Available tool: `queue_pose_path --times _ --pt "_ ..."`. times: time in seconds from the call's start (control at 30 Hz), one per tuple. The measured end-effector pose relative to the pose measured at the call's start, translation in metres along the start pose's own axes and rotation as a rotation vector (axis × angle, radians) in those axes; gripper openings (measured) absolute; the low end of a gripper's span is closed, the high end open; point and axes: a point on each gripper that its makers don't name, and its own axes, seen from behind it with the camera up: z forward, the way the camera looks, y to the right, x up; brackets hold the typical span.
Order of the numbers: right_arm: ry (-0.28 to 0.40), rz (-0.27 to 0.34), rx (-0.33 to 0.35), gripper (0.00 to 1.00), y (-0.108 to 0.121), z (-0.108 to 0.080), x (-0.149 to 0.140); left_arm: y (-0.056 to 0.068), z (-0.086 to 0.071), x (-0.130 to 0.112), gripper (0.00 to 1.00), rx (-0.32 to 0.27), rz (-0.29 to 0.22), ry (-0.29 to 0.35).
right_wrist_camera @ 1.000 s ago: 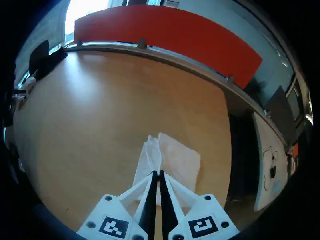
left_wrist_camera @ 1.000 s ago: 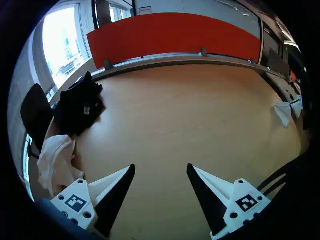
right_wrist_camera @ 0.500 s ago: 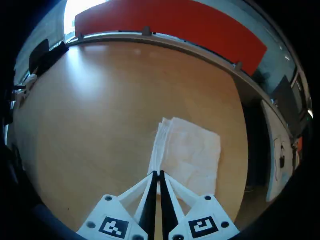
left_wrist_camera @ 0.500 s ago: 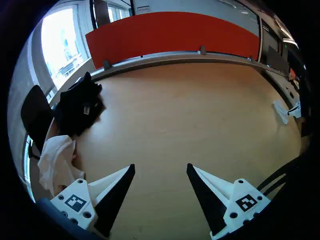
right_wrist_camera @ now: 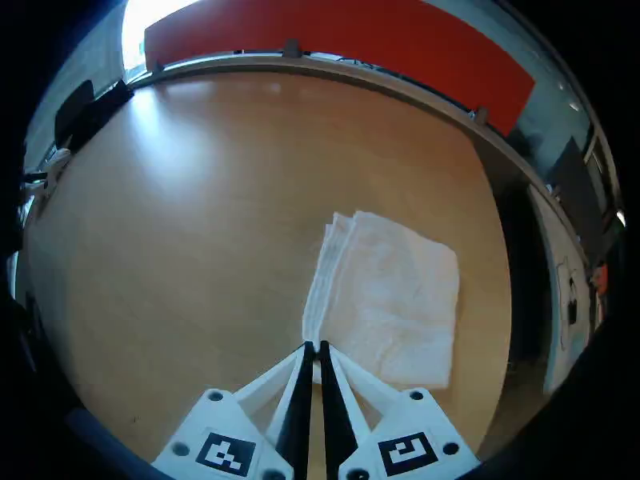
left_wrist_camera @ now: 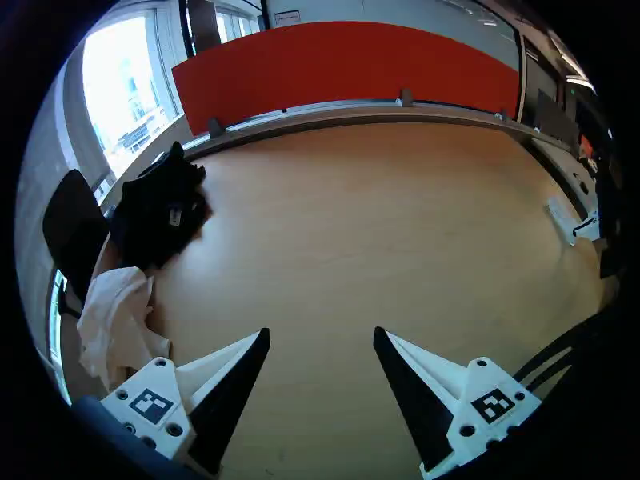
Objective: Fold towel
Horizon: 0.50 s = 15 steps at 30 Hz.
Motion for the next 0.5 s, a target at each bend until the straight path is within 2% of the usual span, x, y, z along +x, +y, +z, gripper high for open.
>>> queue_pose_path --times 0.27,0.5 --pt "0.000 0.003 0.003 0.08 -0.0014 0.0029 0.0004 0.0003 0.0002 -0.0001 0.96 0.001 -0.001 -0.001" --pt "0.004 -0.005 0.003 0.16 -0.0017 0.0026 -0.0007 0.0003 -0.0001 -0.0013 0.96 0.002 0.000 -0.002"
